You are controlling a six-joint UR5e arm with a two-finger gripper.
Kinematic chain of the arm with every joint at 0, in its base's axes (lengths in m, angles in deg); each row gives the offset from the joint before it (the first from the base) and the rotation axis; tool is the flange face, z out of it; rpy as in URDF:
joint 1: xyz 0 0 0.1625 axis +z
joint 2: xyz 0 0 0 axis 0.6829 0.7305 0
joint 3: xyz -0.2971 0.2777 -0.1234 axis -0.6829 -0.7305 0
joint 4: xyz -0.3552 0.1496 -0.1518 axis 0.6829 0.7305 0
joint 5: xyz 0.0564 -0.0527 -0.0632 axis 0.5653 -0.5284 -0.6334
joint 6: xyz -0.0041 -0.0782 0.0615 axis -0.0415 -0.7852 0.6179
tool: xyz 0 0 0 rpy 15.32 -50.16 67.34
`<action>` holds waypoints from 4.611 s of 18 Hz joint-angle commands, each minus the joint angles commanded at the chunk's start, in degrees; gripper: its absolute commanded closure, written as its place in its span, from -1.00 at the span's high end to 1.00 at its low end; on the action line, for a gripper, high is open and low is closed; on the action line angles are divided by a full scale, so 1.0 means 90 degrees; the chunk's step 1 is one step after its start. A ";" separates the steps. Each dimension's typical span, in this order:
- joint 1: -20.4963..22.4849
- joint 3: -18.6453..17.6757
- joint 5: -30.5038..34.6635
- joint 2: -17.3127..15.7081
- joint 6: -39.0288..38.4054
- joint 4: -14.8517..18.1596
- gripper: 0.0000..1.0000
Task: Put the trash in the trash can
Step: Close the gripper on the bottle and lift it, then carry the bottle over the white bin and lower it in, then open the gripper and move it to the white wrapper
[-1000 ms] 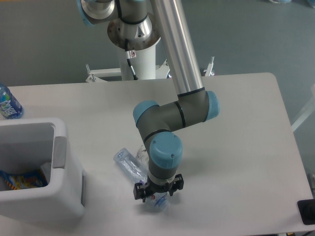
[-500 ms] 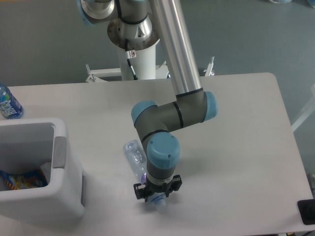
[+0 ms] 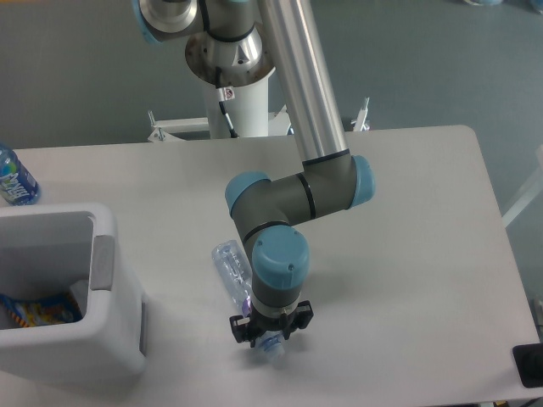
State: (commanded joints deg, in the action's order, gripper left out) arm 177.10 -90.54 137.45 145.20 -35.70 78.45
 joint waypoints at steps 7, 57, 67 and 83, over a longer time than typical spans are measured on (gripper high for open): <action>0.0000 0.0010 0.0000 -0.0078 0.0068 0.0019 0.05; -0.1855 0.2119 -0.1006 -0.1641 -0.1338 -0.0273 1.00; -0.1203 0.1992 -0.1065 -0.1914 -0.1319 -0.0273 1.00; 0.0761 -0.1091 -0.0132 -0.2734 0.3518 -0.0088 1.00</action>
State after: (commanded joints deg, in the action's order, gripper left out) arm 183.96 -100.35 136.27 120.59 -4.04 77.66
